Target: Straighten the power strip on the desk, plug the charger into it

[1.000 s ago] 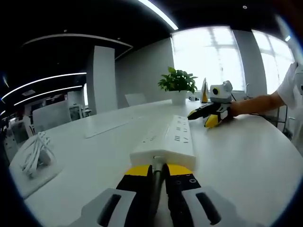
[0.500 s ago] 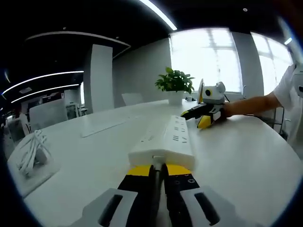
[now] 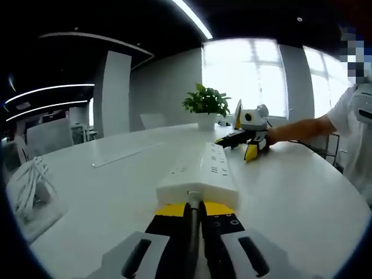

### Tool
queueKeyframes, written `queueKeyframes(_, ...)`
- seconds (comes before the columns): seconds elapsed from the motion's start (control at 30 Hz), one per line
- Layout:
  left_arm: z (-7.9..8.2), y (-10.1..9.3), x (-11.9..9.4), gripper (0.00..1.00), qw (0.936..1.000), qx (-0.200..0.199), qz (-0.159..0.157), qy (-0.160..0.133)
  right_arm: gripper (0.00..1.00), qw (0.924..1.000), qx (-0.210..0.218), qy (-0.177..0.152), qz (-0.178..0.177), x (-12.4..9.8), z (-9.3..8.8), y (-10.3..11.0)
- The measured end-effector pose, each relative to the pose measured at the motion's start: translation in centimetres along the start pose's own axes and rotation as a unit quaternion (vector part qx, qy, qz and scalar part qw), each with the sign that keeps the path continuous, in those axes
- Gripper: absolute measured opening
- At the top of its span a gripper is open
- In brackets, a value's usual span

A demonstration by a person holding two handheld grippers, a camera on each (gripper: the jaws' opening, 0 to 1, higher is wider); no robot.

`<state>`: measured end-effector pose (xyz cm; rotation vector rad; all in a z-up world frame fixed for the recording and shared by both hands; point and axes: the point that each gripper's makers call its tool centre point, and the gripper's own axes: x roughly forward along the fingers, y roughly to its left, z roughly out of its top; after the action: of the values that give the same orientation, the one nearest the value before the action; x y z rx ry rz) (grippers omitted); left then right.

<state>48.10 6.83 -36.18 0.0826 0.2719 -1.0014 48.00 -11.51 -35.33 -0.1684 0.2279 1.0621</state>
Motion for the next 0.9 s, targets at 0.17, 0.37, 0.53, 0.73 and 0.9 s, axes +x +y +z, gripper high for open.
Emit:
queueKeyframes(0.17,0.0,0.6,0.0,0.11,1.0000,0.001,-0.006,0.000,0.71,1.0000,-0.007,0.003,0.002,0.3,0.0,-0.8)
queueKeyframes(0.37,0.0,0.9,0.1,0.10,0.9998,0.001,-0.021,0.002,0.71,1.0000,-0.003,0.003,0.001,0.9,0.1,-1.6)
queueKeyframes(0.53,0.0,1.1,0.1,0.10,0.9996,0.002,-0.029,0.002,0.72,1.0000,0.000,0.001,0.006,1.5,0.2,-1.9)
queueKeyframes(0.73,0.0,1.9,-0.1,0.10,0.9991,0.005,-0.041,0.003,0.73,0.9999,-0.008,0.002,0.012,2.3,0.3,-2.6)
queueKeyframes(0.9,0.0,2.7,0.0,0.10,0.9985,0.009,-0.054,0.003,0.73,0.9998,-0.009,0.006,0.018,3.0,0.4,-3.0)
